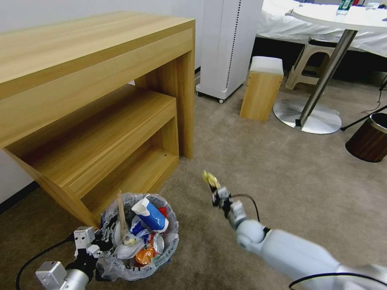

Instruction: Pick up the trash bin and place the garbage on the floor into it.

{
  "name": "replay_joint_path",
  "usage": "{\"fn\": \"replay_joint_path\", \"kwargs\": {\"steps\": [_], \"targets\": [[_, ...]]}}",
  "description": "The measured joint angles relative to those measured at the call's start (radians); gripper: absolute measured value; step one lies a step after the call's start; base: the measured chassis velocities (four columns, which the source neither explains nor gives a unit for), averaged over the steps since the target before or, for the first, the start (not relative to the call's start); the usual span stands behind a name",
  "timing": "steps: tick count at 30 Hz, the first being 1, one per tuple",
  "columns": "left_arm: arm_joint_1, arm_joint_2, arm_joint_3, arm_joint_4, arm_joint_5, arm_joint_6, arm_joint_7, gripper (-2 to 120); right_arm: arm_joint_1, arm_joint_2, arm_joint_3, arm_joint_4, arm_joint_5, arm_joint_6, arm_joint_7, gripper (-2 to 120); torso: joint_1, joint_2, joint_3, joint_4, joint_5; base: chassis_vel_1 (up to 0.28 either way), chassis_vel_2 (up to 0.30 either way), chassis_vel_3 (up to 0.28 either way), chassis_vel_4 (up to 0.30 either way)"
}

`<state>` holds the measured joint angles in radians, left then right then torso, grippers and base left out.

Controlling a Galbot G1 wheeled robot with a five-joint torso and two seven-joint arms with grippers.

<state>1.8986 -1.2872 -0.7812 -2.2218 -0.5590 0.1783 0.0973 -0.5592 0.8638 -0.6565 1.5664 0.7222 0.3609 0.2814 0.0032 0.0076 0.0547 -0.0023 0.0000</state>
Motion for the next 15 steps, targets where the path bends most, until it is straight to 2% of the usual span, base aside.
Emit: {"fn": "replay_joint_path", "kwargs": {"steps": [2,3,5,7,9,14,15], "targets": [[0.001,0.006,-0.003,-0.001,-0.005,0.003,-0.002,3,0.03,-0.051,0.008,0.125,0.023,0.021,-0.033,0,0.0,0.0,0.0,0.0,-0.0002,0.0,0.0,0.0,0.0],[0.001,0.006,-0.003,-0.001,-0.005,0.003,-0.002,3,0.03,-0.051,0.008,0.125,0.023,0.021,-0.033,0,0.0,0.0,0.0,0.0,-0.0002,0.0,0.0,0.0,0.0],[0.007,0.016,-0.006,-0.018,-0.015,0.01,-0.007,3,0.078,-0.118,-0.005,0.278,0.09,0.037,-0.086,0,0.0,0.0,0.0,-0.0001,0.0,0.0,0.0,0.0,0.0],[0.007,0.016,-0.006,-0.018,-0.015,0.01,-0.007,3,0.082,-0.122,-0.006,0.286,0.095,0.038,-0.093,0,0.0,0.0,0.0,-0.0002,0.0,0.0,0.0,0.0,0.0],[0.011,0.02,-0.009,-0.033,-0.021,0.016,-0.011,3,0.135,-0.144,-0.042,0.361,0.138,0.077,-0.165,0,0.0,0.0,0.0,-0.0008,-0.0001,0.0,0.0,0.0,0.0],[0.023,0.023,-0.021,-0.068,-0.035,0.024,-0.016,3,0.226,-0.1,-0.168,0.402,0.254,0.154,-0.279,0,0.0,0.0,0.0,0.0001,0.0002,0.0,0.0,0.0,0.0],[0.023,0.023,-0.021,-0.068,-0.035,0.024,-0.016,3,0.226,-0.1,-0.168,0.402,0.254,0.154,-0.279,0,0.0,0.0,0.0,0.0001,0.0002,0.0,0.0,0.0,0.0]]}}
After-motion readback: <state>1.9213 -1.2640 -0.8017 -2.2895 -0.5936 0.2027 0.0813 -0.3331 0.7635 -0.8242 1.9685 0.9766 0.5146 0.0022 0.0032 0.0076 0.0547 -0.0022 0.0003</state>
